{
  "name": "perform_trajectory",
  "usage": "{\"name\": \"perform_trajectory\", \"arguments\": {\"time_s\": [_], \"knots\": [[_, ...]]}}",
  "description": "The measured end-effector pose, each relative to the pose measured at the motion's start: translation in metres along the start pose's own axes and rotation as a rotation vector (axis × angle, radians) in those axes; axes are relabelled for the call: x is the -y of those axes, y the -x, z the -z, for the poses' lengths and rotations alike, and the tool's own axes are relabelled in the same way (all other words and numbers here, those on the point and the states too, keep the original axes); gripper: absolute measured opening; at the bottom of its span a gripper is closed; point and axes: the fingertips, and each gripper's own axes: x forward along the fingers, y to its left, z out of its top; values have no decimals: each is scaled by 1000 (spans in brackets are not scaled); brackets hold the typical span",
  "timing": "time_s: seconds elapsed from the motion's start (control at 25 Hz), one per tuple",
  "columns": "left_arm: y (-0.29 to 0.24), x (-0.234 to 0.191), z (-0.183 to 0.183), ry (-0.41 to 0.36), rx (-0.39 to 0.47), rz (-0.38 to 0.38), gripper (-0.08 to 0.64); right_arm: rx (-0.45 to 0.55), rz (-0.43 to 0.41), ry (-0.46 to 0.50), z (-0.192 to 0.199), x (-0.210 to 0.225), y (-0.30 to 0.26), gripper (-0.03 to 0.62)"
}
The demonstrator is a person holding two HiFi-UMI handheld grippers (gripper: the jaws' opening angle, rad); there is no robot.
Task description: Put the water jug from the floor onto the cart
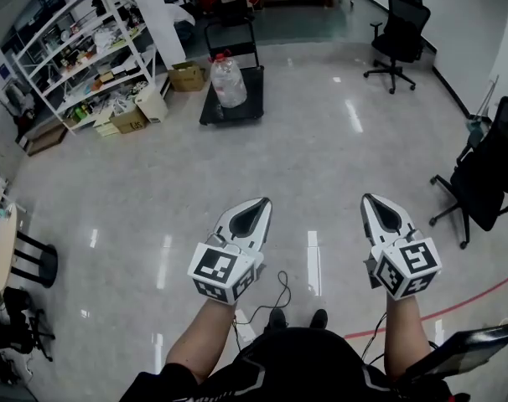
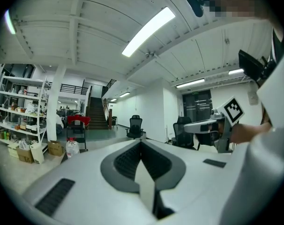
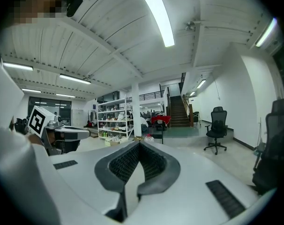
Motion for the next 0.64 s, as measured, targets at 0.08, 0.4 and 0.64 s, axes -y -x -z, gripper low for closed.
{"name": "perform_trajectory", "arguments": {"time_s": [0.08, 0.4, 0.64], "knots": [[-1, -1, 6, 0, -5, 2, 2, -2, 2, -3, 7, -1, -2, 3], [1, -6, 0, -7, 4, 9, 0, 7, 8, 28, -1, -8, -8, 3], [-2, -12, -3, -7, 3, 3, 0, 11, 4, 31, -6, -7, -11, 3]]}}
